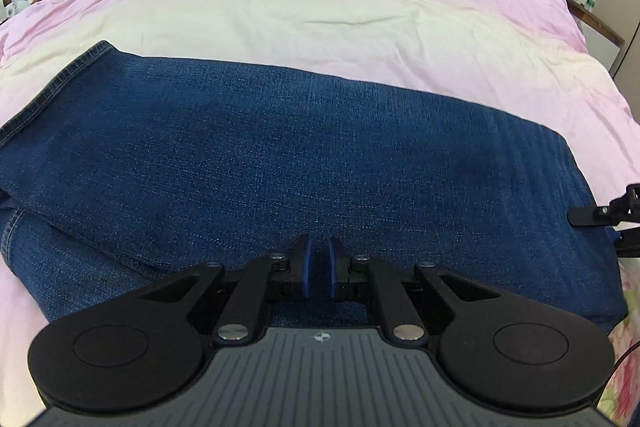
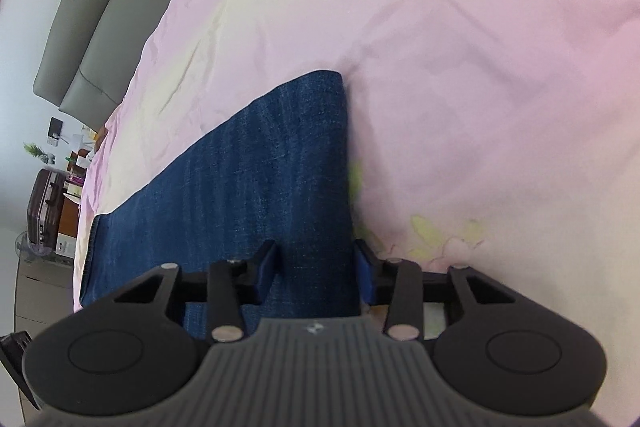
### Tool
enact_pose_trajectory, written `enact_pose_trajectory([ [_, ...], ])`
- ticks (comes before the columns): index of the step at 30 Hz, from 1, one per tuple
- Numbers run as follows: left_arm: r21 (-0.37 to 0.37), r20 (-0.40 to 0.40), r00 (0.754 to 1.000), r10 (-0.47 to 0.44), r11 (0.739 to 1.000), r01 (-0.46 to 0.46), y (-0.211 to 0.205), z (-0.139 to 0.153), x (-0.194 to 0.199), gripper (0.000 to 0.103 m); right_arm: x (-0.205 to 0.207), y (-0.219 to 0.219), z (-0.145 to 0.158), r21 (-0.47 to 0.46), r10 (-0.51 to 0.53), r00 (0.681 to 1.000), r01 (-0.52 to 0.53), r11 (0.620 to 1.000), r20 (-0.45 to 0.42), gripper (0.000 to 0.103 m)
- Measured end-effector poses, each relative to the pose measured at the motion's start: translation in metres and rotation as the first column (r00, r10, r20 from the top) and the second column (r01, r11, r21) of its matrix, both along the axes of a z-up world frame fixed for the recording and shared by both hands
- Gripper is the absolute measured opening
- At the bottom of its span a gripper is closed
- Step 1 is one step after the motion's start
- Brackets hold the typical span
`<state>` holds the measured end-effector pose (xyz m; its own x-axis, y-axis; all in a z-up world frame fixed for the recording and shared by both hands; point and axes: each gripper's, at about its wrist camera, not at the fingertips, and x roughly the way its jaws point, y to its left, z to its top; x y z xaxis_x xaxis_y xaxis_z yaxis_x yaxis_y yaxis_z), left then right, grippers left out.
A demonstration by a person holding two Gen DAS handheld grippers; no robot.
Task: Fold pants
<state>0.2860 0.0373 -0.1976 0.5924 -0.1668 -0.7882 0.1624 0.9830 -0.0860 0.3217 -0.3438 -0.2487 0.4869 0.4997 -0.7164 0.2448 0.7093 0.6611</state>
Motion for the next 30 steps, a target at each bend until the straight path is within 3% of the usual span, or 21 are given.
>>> enact_pose_trajectory([
  [7, 0.003, -0.015, 1.000, -0.017, 1.000, 0.017, 0.001, -0.004, 0.009, 0.009, 0.004, 0.004, 0.005, 0.027, 0.005, 1.000, -0.005, 1.000, -0.013, 0.014],
  [14, 0.102, 0.005, 0.998, -0.061, 0.993, 0.060, -0.014, -0.004, 0.007, 0.007, 0.008, 0.011, 0.063, 0.056, 0.053, 0.998, -0.054, 0.997, 0.019, 0.009],
  [20, 0.053, 0.001, 0.999, -0.040, 0.998, 0.040, -0.002, 0.010, 0.005, 0.004, 0.026, 0.044, 0.134, 0.063, 0.122, 0.992, -0.124, 0.990, 0.037, 0.008],
  [26, 0.010, 0.111, 0.993, 0.043, 0.999, -0.044, 0.042, 0.049, -0.011, 0.005, 0.050, 0.103, 0.194, 0.007, 0.195, 0.978, -0.196, 0.981, 0.068, 0.009],
  [30, -0.063, 0.171, 0.978, 0.122, 0.992, -0.113, 0.091, 0.071, -0.018, 0.006, 0.068, 0.163, 0.223, 0.000, 0.254, 0.963, -0.255, 0.967, 0.093, 0.009],
])
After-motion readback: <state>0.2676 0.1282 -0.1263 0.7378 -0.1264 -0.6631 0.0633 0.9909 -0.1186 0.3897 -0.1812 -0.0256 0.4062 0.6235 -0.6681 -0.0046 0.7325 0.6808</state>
